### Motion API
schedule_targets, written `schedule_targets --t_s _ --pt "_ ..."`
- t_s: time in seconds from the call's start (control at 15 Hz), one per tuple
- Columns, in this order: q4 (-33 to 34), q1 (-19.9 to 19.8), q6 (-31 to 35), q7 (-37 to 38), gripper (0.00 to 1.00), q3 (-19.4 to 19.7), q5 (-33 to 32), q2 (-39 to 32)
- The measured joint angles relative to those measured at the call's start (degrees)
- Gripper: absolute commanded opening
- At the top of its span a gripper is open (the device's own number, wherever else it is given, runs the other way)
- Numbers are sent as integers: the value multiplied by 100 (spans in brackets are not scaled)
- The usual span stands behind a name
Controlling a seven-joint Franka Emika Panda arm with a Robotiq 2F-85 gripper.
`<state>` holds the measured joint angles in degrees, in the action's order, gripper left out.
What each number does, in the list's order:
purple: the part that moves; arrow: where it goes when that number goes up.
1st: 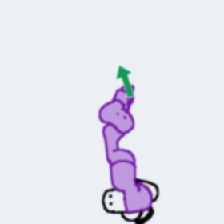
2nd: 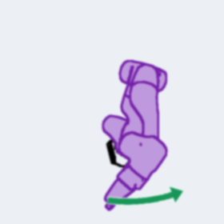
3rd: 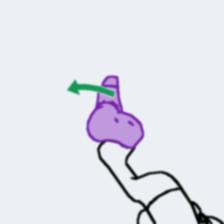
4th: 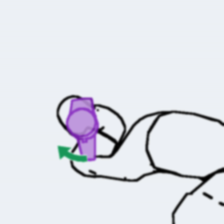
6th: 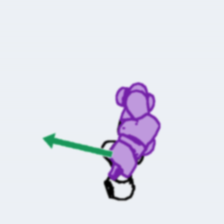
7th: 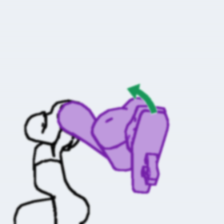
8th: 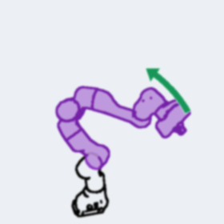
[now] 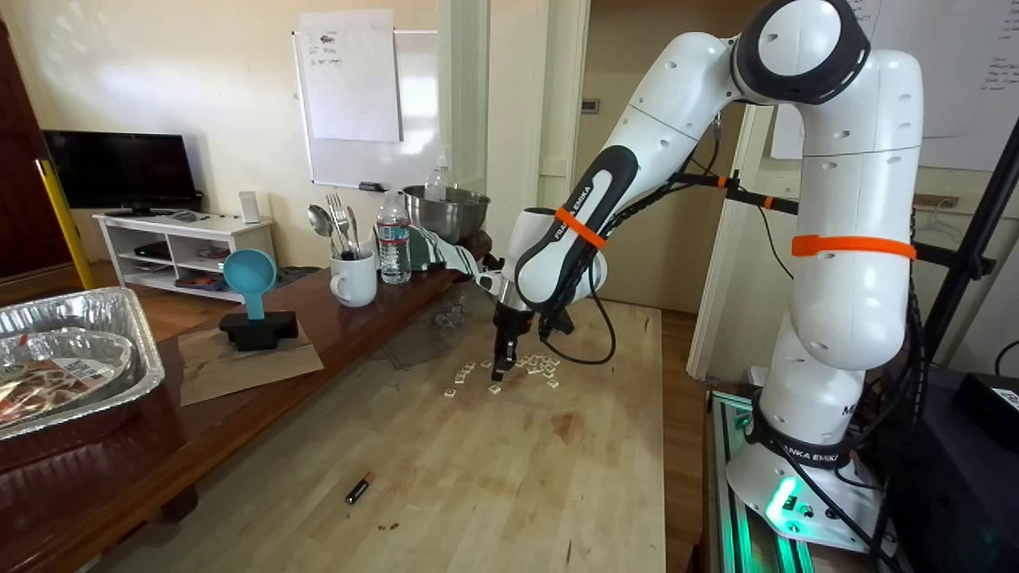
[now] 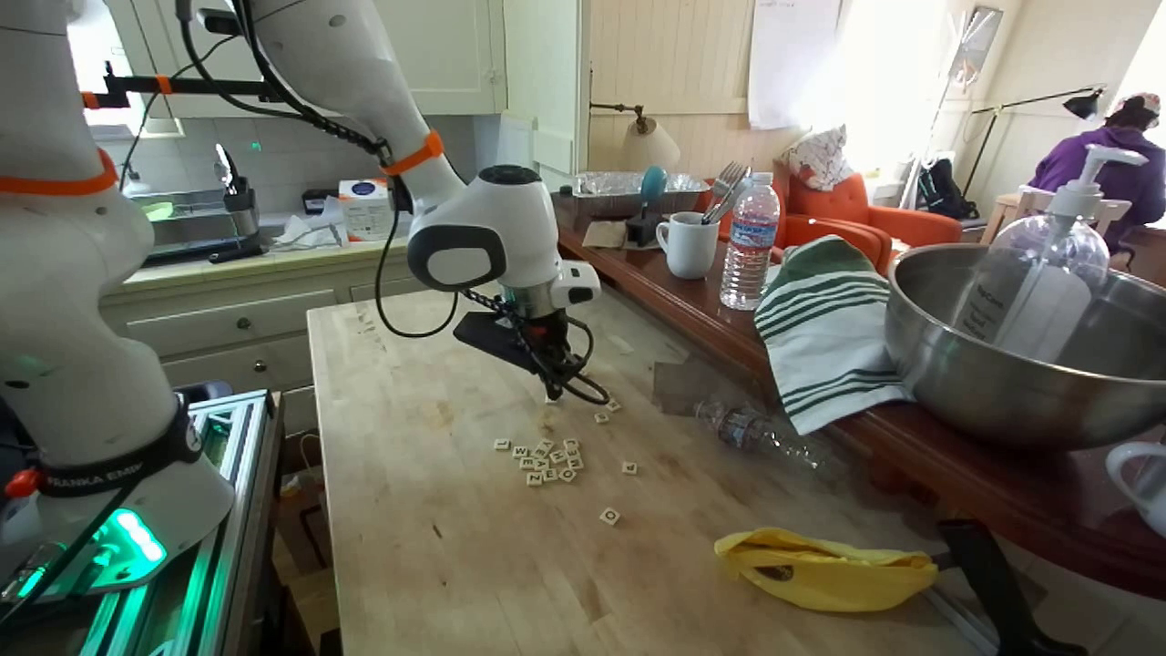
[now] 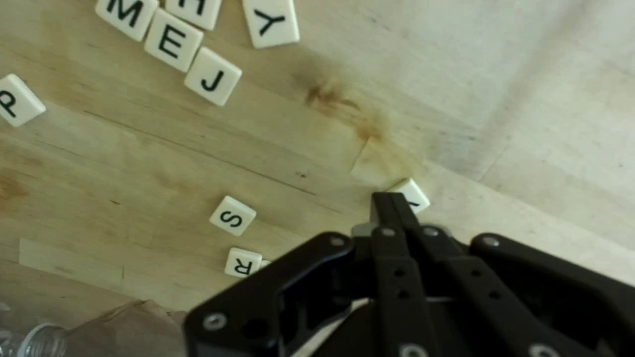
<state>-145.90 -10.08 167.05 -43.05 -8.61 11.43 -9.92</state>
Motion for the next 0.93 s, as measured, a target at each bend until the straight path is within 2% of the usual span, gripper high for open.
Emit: schedule_targets --t_s 0.13,0.4,0.93 --pt "-32 5 0 -142 9 22 -118 -5" --pt "-32 25 6 -136 0 65 -307 -27" --pt "-17 130 11 -10 0 98 -510 -129"
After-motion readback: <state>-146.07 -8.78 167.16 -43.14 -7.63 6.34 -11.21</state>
